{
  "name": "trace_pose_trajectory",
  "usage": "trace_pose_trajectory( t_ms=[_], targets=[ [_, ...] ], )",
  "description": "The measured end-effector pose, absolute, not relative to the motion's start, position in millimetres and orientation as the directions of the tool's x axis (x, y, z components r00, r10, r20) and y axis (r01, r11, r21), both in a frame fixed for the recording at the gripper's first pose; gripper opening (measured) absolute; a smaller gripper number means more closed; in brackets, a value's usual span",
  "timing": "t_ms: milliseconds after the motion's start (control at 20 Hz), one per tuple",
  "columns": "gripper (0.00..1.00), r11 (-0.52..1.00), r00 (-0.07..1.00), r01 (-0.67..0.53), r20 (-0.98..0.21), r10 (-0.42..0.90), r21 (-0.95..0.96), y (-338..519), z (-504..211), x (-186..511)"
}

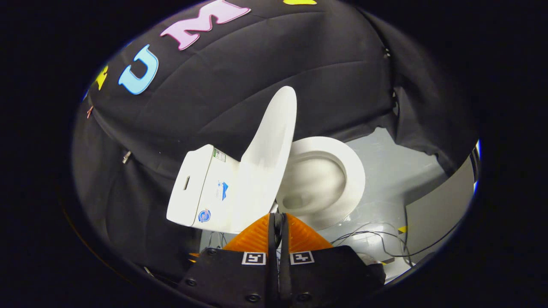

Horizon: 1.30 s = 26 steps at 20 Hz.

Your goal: Open the toilet lid.

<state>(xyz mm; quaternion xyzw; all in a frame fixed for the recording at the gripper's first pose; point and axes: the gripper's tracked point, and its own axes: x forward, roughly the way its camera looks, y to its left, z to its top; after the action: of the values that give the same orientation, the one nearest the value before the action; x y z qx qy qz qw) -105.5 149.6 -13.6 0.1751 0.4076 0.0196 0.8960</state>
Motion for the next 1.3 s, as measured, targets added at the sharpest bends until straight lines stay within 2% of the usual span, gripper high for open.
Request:
trace_pose_trajectory(
  t_ms=[400, 600, 1300],
  targets=[
    [0.07, 0.977, 0.657, 0.13, -0.753, 0.044, 0.171, 182, 13, -107],
    [0.07, 0.992, 0.671, 0.1, -0.741, -0.009, 0.079, 210, 29, -107],
    [0.07, 0.999, 0.687, 0.019, -0.727, 0.011, 0.033, 304, 65, -100]
  ],
)
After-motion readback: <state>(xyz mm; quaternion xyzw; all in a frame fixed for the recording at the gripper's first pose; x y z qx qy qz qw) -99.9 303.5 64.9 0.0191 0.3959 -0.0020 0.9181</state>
